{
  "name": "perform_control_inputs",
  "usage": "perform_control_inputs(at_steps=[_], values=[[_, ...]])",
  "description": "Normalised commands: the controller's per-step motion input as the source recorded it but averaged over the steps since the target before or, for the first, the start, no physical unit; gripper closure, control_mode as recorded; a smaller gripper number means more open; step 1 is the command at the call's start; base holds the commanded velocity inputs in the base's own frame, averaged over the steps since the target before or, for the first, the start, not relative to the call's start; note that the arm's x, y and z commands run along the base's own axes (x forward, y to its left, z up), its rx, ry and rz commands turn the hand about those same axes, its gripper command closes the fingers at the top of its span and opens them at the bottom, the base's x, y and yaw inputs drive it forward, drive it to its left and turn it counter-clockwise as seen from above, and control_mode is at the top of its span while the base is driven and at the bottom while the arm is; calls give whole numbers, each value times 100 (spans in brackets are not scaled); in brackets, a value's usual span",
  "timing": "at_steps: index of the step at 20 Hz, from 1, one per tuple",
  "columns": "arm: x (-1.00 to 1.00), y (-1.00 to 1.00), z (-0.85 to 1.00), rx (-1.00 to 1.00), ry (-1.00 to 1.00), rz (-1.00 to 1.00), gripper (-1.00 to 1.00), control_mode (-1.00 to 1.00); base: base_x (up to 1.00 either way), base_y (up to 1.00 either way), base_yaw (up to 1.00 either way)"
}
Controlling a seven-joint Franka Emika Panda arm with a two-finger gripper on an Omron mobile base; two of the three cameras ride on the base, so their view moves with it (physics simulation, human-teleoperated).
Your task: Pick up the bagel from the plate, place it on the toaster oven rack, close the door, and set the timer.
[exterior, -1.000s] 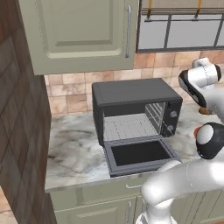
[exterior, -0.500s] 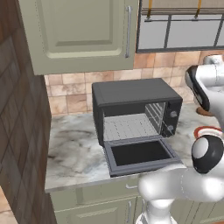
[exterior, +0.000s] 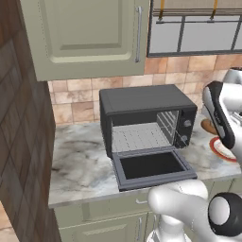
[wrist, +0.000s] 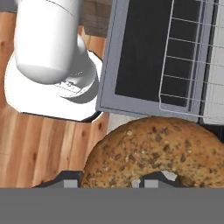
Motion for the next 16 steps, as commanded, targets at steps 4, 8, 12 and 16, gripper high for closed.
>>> perform_control_inputs(at_steps=[4, 8, 12, 16], values=[[0, 72, 15, 4, 4, 6, 100, -100, 0, 0, 0], [0, 63, 14, 0, 2, 9, 100, -100, 0, 0, 0], [0, 58, 1, 0, 0, 8, 100, -100, 0, 0, 0], [2, 42, 0, 0, 0, 7, 100, -100, 0, 0, 0]])
